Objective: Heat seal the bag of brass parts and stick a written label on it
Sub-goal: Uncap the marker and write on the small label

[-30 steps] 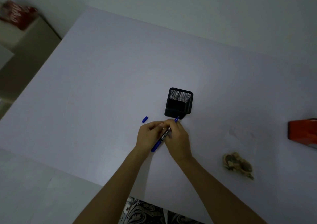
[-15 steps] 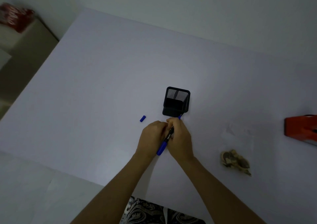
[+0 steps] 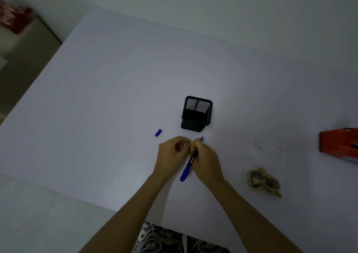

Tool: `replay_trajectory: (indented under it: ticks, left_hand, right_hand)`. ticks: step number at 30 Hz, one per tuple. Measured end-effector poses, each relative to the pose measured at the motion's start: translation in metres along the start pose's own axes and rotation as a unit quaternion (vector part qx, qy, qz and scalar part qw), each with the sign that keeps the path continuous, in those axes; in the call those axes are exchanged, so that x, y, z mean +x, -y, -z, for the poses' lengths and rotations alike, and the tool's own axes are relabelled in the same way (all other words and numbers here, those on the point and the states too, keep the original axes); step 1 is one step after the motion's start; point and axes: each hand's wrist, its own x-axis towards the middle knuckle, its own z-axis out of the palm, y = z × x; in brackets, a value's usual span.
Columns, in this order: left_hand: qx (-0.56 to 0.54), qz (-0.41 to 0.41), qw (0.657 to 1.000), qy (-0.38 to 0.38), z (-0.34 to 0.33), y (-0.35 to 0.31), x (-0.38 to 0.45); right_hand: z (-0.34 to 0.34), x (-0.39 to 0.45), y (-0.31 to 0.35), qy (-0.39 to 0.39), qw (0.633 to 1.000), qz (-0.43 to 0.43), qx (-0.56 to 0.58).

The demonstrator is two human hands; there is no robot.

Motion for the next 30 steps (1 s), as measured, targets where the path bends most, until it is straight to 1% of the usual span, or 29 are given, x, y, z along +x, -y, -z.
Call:
replay_trajectory:
  ticks: [2,5,7,9,11,13,17,21,24,27,28,30]
  left_hand:
    - [-0.002,0.010,1.000,-0.002,-0.004,0.003,-0.002]
    - [0.005,0.026,1.000,0.001,-0.009,0.007,-0.003]
    - [0.013,0.028,0.999,0.016,-0.014,0.008,-0.005]
    - [0.021,0.020,1.000,0.005,-0.018,0.007,-0.008]
    - [0.045,-0.014,0.998,-0.031,-0.021,0.007,-0.010]
    - [0.086,-0.055,0.993,-0.051,-0.024,0.011,-0.010]
    - [0.159,-0.126,0.978,-0.039,-0.026,0.022,-0.014]
    - [0.239,-0.236,0.941,-0.029,-0.026,0.036,-0.018]
    - [0.304,-0.269,0.914,-0.007,-0.023,0.047,-0.024]
    - [0.345,-0.298,0.890,-0.012,-0.018,0.053,-0.026]
    - [0.348,-0.309,0.885,-0.015,-0.017,0.053,-0.026]
    - [0.350,-0.322,0.879,-0.021,-0.016,0.054,-0.026]
  right_hand:
    - [0.000,-0.002,-0.004,-0.006,1.000,-0.001,-0.004]
    - [0.001,-0.002,-0.010,-0.029,0.999,-0.010,0.026]
    - [0.003,0.000,-0.009,-0.037,0.999,0.005,0.031]
    - [0.001,0.002,-0.007,-0.039,0.999,0.029,0.009]
    - [-0.002,0.003,-0.006,-0.030,0.998,0.045,-0.012]
    - [-0.006,0.003,-0.008,-0.021,0.998,0.049,-0.024]
    - [-0.015,0.002,-0.017,-0.042,0.989,0.100,-0.099]
    - [-0.022,-0.001,-0.025,-0.078,0.981,0.113,-0.135]
    - [-0.026,0.000,-0.026,-0.091,0.979,0.109,-0.150]
    - [-0.024,0.002,-0.021,-0.132,0.967,0.133,-0.172]
    - [-0.021,0.003,-0.020,-0.150,0.964,0.144,-0.167]
    - [-0.016,0.004,-0.020,-0.174,0.965,0.160,-0.116]
